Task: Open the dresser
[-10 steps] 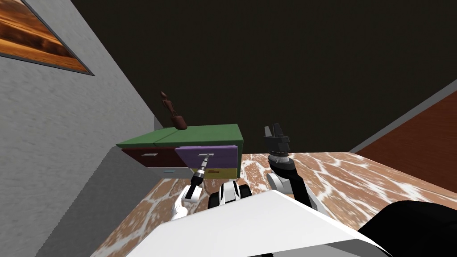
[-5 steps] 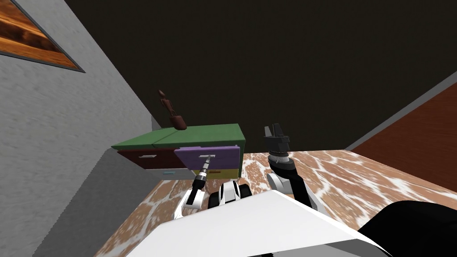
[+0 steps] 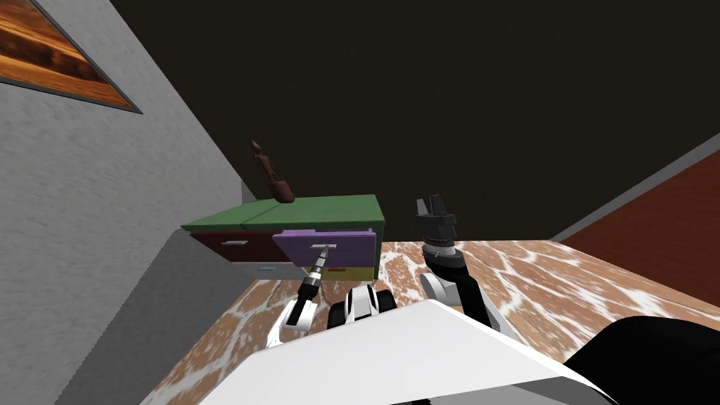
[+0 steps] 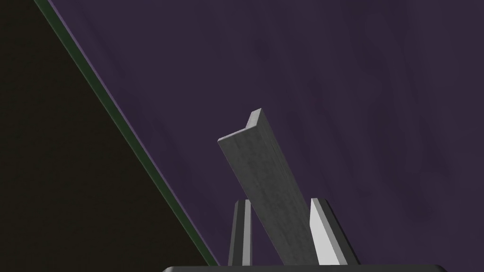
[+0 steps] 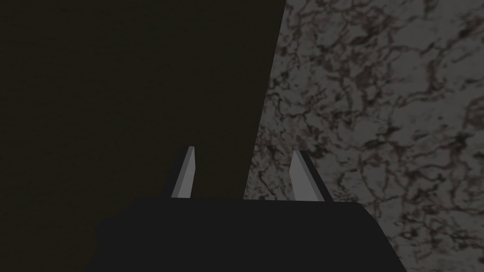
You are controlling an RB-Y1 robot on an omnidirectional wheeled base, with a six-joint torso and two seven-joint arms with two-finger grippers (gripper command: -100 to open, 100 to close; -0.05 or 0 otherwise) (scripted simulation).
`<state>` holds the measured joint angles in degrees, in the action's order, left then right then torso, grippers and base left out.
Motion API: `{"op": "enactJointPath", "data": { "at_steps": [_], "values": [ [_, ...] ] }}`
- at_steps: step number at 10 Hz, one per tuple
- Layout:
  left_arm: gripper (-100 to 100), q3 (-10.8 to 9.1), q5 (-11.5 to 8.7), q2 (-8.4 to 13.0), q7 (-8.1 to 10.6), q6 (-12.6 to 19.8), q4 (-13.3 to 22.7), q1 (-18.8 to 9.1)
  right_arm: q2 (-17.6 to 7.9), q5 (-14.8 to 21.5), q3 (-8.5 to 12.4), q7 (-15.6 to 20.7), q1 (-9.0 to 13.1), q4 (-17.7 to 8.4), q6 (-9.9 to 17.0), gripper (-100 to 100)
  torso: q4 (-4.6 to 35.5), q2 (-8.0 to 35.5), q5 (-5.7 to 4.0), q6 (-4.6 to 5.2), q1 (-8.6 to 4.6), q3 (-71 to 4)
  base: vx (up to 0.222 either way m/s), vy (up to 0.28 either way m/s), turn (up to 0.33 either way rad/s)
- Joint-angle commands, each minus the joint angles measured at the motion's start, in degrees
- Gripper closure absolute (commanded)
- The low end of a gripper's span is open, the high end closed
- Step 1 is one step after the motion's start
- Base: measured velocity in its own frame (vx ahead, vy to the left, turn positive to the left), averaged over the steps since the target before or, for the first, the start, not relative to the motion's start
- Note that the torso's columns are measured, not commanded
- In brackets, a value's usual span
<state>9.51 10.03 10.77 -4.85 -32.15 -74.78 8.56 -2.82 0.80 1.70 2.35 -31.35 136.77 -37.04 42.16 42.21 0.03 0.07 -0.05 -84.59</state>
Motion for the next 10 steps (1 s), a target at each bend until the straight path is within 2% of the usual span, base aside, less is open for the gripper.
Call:
{"op": "enactJointPath", "data": {
  "at_steps": [1, 2, 3, 4, 5, 6, 7, 9, 10],
  "values": [
    [100, -0.07, -1.2, 4.5, 3.97, -2.7, 2.4, -1.2, 0.0, 0.0, 0.0, 0.0, 0.0, 0.0, 0.0, 0, 0.0, 0.0, -0.01, 0.03, -0.05, 0.0, -0.037, -0.138, 0.086],
    [100, -0.07, -1.2, 5.6, 3.98, -2.7, 2.4, -1.2, 0.0, 0.0, 0.0, 0.0, 0.0, 0.0, 0.0, 0, 0.0, 0.0, -0.02, 0.03, -0.12, 0.0, -0.032, -0.098, 0.042],
    [100, -0.17, -1.8, 7.6, 5.75, -4.0, 3.6, -1.9, 0.0, 0.0, 0.0, 0.0, 0.0, 0.0, 0.0, 0, 0.0, 0.0, 0.0, 0.07, -0.02, 0.0, -0.037, -0.096, 0.04],
    [100, -0.17, -1.8, 7.9, 5.75, -4.0, 3.6, -1.9, 0.0, 0.0, 0.0, 0.0, 0.0, 0.0, 0.0, 0, 0.0, 0.0, 0.0, 0.01, -0.01, 0.0, -0.026, -0.083, 0.034],
    [100, -0.27, -2.4, 10.3, 7.52, -5.4, 4.8, -2.6, 0.0, 0.0, 0.0, 0.0, 0.0, 0.0, 0.0, 0, 0.1, 0.0, -0.02, 0.0, 0.02, 0.0, -0.028, -0.099, 0.049],
    [100, -0.37, -3.0, 11.7, 9.29, -6.7, 6.1, -3.3, 0.0, 0.0, 0.0, 0.0, 0.0, 0.0, 0.0, 0, 0.1, 0.0, -0.04, -0.06, -0.01, 0.0, -0.029, -0.163, 0.115],
    [100, -0.37, -3.0, 12.7, 9.29, -6.7, 6.1, -3.3, 0.0, 0.0, 0.0, 0.0, 0.0, 0.0, 0.0, 0, 0.1, 0.1, -0.08, -0.09, -0.15, 0.0, -0.033, -0.126, 0.057],
    [100, -0.57, -4.1, 16.4, 12.83, -9.4, 8.5, -4.7, 0.0, 0.0, 0.0, 0.0, 0.0, 0.0, 0.0, 0, 0.3, 0.3, -0.13, 0.02, -0.12, 0.1, -0.048, -0.12, 0.063],
    [100, -0.57, -4.1, 17.5, 12.83, -9.4, 8.5, -4.7, 0.0, 0.0, 0.0, 0.0, 0.0, 0.0, 0.0, 0, 0.4, 0.4, -0.19, -0.06, -0.22, 0.2, -0.043, -0.104, 0.039]
  ]
}}
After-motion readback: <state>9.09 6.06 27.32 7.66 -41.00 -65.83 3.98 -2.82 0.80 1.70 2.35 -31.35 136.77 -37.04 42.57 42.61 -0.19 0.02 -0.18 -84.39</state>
